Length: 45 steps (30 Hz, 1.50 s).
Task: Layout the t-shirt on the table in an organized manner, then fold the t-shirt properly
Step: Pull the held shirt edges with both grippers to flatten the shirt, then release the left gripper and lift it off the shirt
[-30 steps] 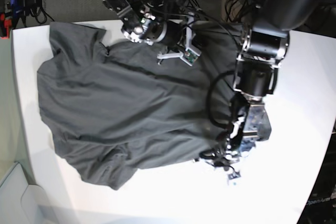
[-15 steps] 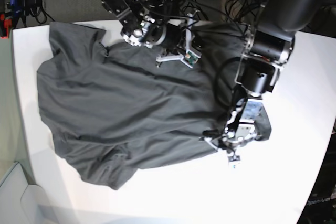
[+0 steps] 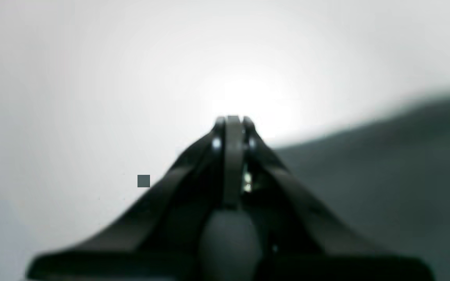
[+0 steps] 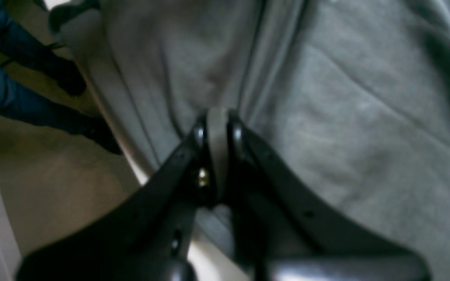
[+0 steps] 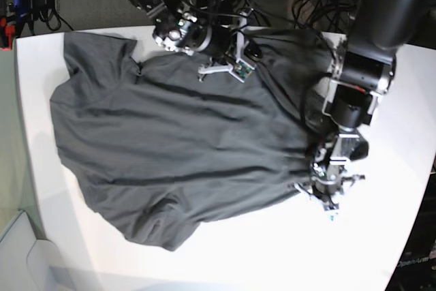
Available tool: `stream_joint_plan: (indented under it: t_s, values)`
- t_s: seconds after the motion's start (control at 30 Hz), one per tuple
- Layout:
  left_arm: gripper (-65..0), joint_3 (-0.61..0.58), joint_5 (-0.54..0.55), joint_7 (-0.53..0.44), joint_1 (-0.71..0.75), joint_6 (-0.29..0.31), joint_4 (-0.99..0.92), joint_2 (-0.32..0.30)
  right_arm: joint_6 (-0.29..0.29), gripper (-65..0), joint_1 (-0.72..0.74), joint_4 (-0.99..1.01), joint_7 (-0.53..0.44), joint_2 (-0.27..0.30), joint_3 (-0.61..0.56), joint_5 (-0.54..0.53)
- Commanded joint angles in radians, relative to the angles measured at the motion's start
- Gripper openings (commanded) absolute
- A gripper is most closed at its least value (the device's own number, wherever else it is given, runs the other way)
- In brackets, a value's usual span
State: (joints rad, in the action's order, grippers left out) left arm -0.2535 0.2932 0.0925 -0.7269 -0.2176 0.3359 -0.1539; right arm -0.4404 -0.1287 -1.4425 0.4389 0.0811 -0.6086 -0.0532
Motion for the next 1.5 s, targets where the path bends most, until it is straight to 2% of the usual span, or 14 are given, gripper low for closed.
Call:
stream_joint_plan:
  t_s: [0.0,0.27,0.37,0.43,0.6,0.73,0.87,1.0,1.13,1.3,1.37,1.47]
  values:
    - [-64.8,0.003,-0.004,-0.035,-0.059,-0.006,0.006,-0.002,0.001,-65.0,-0.024,0.007,0.087,0.015,0.003,0.039]
    - [-64.8,0.006,-0.001,-0.026,-0.084,-0.010,-0.001,-0.054,0.005,-65.0,-0.025,-0.031,0.088,0.082,0.005,0.039]
    - [-64.8,0.009,0.001,0.049,-0.067,-0.012,0.001,-0.056,0.005,-65.0,-0.025,-0.125,0.094,0.090,0.006,0.039]
    - [-64.8,0.038,0.001,0.114,-0.061,-0.012,0.030,-0.056,0.005,-65.0,-0.025,-0.183,0.133,0.099,0.006,0.039]
    - [-64.8,0.253,-0.007,0.319,0.014,-0.007,0.222,-0.086,0.005,-64.8,-0.016,-0.281,0.180,0.064,0.002,0.037]
    - [-64.8,0.357,-0.007,0.465,0.100,-0.006,0.412,-0.128,0.005,-64.6,0.007,-0.315,0.214,0.026,0.005,0.037]
    - [-64.8,0.414,-0.002,0.550,0.208,-0.006,0.618,-0.177,0.004,-64.6,0.045,-0.360,0.283,0.010,-0.003,0.033]
    - [-64.8,0.487,-0.002,0.602,0.312,-0.006,0.770,-0.206,0.002,-63.6,0.080,-0.363,0.328,-0.065,-0.018,0.033]
    - [-64.8,0.549,-0.002,0.649,0.396,-0.004,0.854,-0.232,0.002,-53.0,0.093,-0.303,0.346,-0.129,-0.017,0.037]
    - [-64.8,0.576,-0.002,0.663,0.473,-0.003,0.883,-0.273,0.001,-37.9,0.174,-0.192,0.346,-0.137,-0.053,0.033]
    - [-64.7,0.578,-0.002,0.663,0.493,0.033,0.886,-0.281,0.001,-34.3,0.200,-0.169,0.341,-0.139,-0.053,0.033]
    - [-64.6,0.581,-0.007,0.671,0.519,0.126,0.883,-0.303,0.001,-29.4,0.219,-0.160,0.340,-0.142,-0.052,0.033]
